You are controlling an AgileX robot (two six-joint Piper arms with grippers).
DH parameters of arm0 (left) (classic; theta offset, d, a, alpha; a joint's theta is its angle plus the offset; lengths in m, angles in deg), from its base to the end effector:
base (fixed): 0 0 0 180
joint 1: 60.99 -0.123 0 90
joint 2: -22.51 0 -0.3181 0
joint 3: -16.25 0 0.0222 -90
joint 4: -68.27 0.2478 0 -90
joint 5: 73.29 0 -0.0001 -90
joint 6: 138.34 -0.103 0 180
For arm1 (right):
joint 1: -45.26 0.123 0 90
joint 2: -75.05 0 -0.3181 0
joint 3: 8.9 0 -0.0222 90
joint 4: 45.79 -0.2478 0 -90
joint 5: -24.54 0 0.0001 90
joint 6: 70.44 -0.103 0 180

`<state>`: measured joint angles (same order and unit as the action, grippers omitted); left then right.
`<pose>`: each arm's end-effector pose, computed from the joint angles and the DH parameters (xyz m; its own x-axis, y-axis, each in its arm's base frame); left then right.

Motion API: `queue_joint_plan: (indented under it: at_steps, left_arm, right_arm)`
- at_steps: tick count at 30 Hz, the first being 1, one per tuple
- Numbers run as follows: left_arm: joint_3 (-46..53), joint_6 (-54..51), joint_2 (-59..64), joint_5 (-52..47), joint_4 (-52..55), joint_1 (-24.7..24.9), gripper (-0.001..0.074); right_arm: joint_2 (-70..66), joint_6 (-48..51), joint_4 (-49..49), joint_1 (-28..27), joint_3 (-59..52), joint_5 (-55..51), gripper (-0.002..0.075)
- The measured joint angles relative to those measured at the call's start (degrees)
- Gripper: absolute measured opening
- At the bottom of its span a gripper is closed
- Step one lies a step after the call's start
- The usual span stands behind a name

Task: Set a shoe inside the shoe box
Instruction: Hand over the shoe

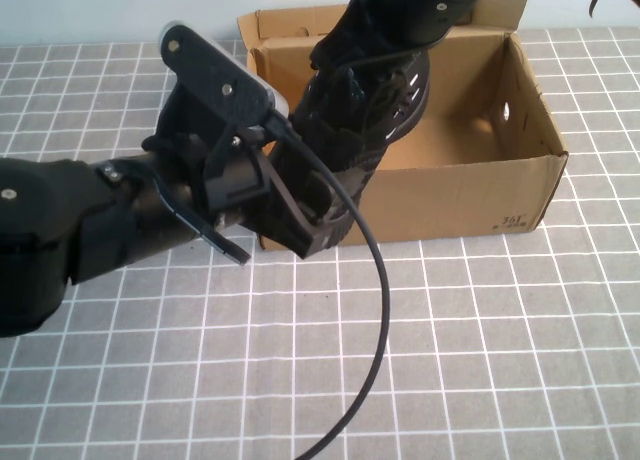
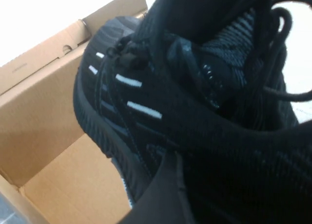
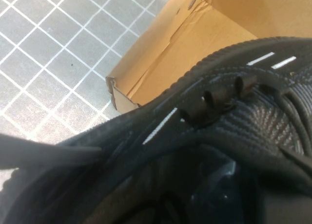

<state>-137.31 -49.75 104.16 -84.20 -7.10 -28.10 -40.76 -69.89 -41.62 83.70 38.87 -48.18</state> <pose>0.2339 -0.1739 0.3458 -0.0971 0.3913 -0.9151 0.7343 0.6489 0.1996 0.3373 0.2586 0.4430 -0.5877 -0.5062 -0.6312 -0.6044 0.7933 -0.0735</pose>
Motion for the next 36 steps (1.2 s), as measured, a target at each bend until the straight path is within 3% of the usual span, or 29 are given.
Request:
queue_joint_plan:
  at_steps: [19,36]
  left_arm:
    - [0.00,-1.15,0.11,9.97,-6.58,3.69,0.0611]
    - [0.00,-5.63,0.21,8.64,-6.97,3.69,0.0274]
  right_arm:
    - [0.00,0.00,-2.00,0.00,0.00,0.13,-0.0006]
    - [0.00,0.00,-2.27,0.00,0.00,-0.71,-0.0006]
